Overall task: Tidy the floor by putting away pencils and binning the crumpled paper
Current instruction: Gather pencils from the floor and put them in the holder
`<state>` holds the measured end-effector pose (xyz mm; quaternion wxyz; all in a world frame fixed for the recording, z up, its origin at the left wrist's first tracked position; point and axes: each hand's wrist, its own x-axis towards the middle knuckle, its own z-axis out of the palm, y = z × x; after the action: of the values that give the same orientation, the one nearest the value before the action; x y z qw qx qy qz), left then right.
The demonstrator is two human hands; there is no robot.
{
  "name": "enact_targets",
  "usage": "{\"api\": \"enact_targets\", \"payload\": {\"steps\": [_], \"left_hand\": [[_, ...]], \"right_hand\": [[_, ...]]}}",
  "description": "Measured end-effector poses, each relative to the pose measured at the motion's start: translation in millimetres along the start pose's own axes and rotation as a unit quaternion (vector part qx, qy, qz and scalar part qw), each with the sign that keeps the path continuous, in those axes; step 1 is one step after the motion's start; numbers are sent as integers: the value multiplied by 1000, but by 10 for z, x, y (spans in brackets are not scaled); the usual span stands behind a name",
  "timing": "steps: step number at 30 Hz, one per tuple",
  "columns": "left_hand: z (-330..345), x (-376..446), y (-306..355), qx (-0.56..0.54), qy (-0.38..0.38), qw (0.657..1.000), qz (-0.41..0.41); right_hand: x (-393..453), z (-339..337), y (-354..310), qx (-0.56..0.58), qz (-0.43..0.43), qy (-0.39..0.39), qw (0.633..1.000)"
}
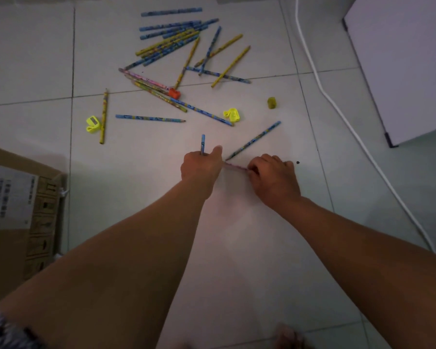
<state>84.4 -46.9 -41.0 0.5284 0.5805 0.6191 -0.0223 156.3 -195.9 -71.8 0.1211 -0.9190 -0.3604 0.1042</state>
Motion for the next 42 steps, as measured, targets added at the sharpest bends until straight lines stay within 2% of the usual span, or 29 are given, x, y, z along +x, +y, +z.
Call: {"api": "enact_targets", "payload": {"steps": [3,5,8,11,15,19,21,24,26,29,33,38,42], "left_hand": [[14,-58,127,-33,-25,999,-8],[38,-92,215,-54,-54,997,4],[18,-96,332,-75,-77,993,40],[-30,-40,403,-88,-86,991,55],[-121,117,436,-88,-60,994,41],[-138,22,475,-16,-50,997,56],[-121,6,535,12,-49,996,80],[-66,13,485,27,-44,993,106],[6,143,434,-30,-75,993,84],[49,259,476,-74,-103,990,64],[60,383,441,13,-40,991,129],[68,466,492,34,-15,991,126],[-42,588,563,0,26,996,88]], "right_hand": [[40,-54,-134,158,97,-2,983],[104,-111,-251,239,117,9,964],[182,-215,-426,298,124,26,946],[236,-301,-509,304,99,44,946],[342,-441,-529,241,76,59,966],[341,-554,-420,44,64,-10,997],[445,-574,-429,-34,53,-63,996],[514,-538,-401,-113,20,-97,989],[572,-441,-298,-145,-9,-92,985],[712,-325,-86,-157,-50,-54,985],[807,-233,92,-177,-94,-32,979],[902,-160,160,-168,-162,0,972],[1015,-157,-126,-63,-151,14,987]]}}
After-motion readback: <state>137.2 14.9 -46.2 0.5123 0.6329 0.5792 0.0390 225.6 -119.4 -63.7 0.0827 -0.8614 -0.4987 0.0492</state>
